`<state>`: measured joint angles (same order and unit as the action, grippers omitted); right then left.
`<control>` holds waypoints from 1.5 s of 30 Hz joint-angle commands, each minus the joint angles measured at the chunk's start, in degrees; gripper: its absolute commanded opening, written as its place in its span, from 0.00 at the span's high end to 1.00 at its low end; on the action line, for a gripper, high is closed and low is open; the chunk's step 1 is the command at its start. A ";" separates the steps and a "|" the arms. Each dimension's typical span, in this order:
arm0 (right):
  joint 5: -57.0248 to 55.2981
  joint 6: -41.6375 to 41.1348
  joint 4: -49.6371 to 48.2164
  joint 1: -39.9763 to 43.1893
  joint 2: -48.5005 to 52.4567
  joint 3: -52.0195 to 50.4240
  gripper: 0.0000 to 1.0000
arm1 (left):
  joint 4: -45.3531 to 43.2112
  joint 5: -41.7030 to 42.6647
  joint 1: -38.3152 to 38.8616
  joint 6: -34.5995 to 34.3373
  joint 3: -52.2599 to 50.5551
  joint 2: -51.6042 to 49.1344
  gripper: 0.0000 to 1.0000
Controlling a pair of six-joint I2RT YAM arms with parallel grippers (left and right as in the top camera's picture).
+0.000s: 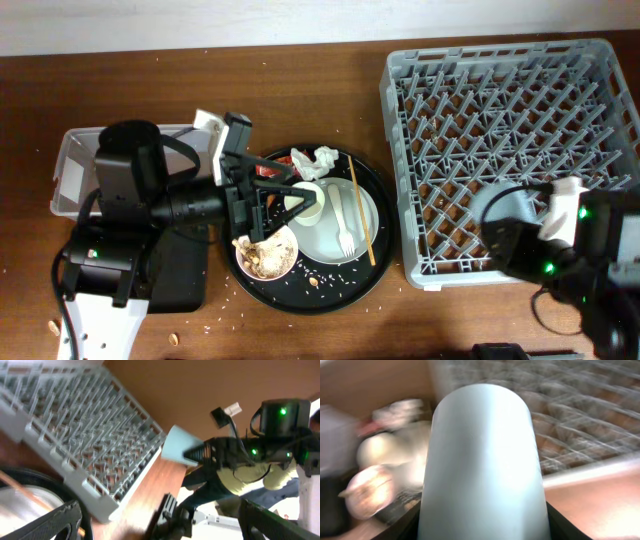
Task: Sort waste into correct bins and load items into the dishwasher rack
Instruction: 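Place the light-blue cup upside down in the dish rack with right gripper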
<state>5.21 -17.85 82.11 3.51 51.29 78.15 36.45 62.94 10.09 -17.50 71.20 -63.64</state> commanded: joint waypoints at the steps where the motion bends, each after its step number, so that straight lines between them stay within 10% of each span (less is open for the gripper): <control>1: -12.00 -1.09 3.26 9.75 6.32 0.28 0.52 | 4.02 -5.42 -0.24 3.39 0.48 0.02 0.02; 11: -8.00 1.57 4.85 19.76 32.65 -0.48 0.50 | 8.70 -9.68 -0.24 6.51 0.48 0.02 0.02; 15: -5.84 2.56 0.81 19.78 36.30 -2.73 0.05 | 9.97 -14.43 0.39 6.95 0.48 0.02 0.02; 18: -3.80 3.28 -0.11 19.76 35.06 -0.42 0.02 | 11.82 -19.63 2.93 7.17 0.48 0.02 0.02; 29: 16.26 12.04 5.35 19.71 9.60 9.84 0.03 | 18.45 -69.51 21.79 -2.91 0.20 -13.62 0.11; 39: 16.26 12.04 6.69 19.71 8.26 9.81 0.03 | 10.93 -73.07 21.49 -5.68 0.20 -35.26 0.42; 45: 16.26 12.07 7.04 19.71 9.64 9.79 0.03 | 7.80 -72.13 20.59 -6.08 0.26 -37.07 0.99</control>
<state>20.73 -6.00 88.95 22.96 60.84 87.74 44.88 -9.58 31.48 -23.22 71.22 -100.86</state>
